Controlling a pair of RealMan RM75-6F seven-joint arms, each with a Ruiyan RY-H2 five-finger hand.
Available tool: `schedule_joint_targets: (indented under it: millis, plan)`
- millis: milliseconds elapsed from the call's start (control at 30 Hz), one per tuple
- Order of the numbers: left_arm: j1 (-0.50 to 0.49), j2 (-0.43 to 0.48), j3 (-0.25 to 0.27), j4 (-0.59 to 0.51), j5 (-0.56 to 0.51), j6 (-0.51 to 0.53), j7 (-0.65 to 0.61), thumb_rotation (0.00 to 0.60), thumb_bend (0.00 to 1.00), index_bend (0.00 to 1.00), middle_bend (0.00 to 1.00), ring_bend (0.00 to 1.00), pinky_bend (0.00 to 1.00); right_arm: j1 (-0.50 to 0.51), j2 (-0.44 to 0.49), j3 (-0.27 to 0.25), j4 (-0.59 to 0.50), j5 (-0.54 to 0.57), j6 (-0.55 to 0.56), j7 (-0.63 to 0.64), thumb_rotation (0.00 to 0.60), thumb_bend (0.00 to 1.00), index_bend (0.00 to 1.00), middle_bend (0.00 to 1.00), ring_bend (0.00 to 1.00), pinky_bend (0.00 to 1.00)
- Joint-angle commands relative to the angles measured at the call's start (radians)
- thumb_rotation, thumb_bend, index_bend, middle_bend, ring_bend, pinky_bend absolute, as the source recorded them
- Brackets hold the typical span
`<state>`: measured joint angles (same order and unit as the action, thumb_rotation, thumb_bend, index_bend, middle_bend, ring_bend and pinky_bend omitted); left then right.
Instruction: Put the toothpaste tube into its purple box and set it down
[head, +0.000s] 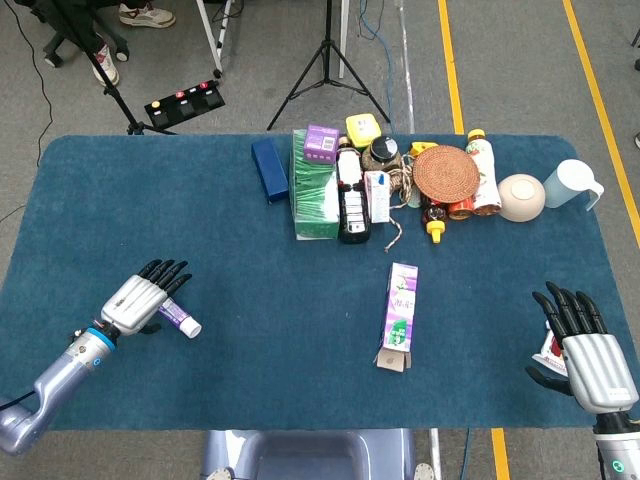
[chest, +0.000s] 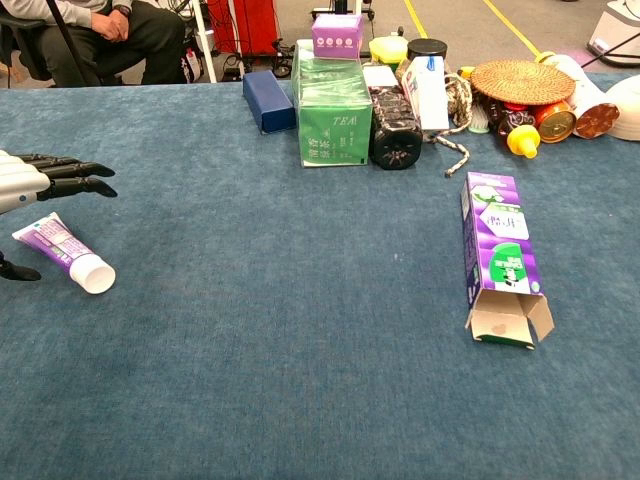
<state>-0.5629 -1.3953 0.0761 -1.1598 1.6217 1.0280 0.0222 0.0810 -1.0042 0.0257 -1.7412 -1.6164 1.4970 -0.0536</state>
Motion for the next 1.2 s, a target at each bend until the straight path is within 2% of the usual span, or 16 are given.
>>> schedule_joint_targets:
  millis: [33, 167, 267, 833, 933, 1200]
  plan:
    - [-0.005, -0.006, 0.0, 0.002, 0.001, -0.007, 0.004, 0.6, 0.16, 0.2, 0.01, 0.02, 0.16, 0.0, 0.0, 0.0, 0.0, 0.0, 0.0, 0.002, 0.6, 0.0, 0.01, 0.0, 0.0, 0.0]
    - [-0.013, -0.017, -0.002, 0.005, 0.0, -0.016, 0.022, 0.6, 0.19, 0.3, 0.09, 0.09, 0.25, 0.001, 0.002, 0.001, 0.001, 0.002, 0.0, 0.006, 0.6, 0.0, 0.01, 0.0, 0.0, 0.0]
    - [-0.014, -0.024, -0.004, 0.006, -0.002, -0.016, 0.034, 0.6, 0.19, 0.34, 0.13, 0.12, 0.28, 0.001, 0.003, 0.001, 0.001, 0.002, 0.001, 0.008, 0.6, 0.0, 0.01, 0.0, 0.0, 0.0]
    - [-0.022, -0.054, -0.014, 0.08, -0.03, -0.032, 0.025, 0.6, 0.23, 0.35, 0.14, 0.13, 0.29, 0.002, -0.001, 0.0, 0.001, 0.006, -0.005, -0.001, 0.6, 0.0, 0.01, 0.0, 0.0, 0.0]
    - [-0.021, -0.059, -0.015, 0.09, -0.031, -0.027, 0.016, 0.6, 0.24, 0.39, 0.19, 0.17, 0.34, 0.003, -0.003, -0.001, 0.001, 0.006, -0.009, -0.003, 0.6, 0.0, 0.01, 0.0, 0.0, 0.0]
    - [-0.014, -0.073, -0.014, 0.115, -0.02, 0.01, 0.002, 0.6, 0.28, 0.59, 0.41, 0.42, 0.57, 0.003, -0.002, 0.0, 0.001, 0.006, -0.007, 0.002, 0.6, 0.0, 0.01, 0.0, 0.0, 0.0]
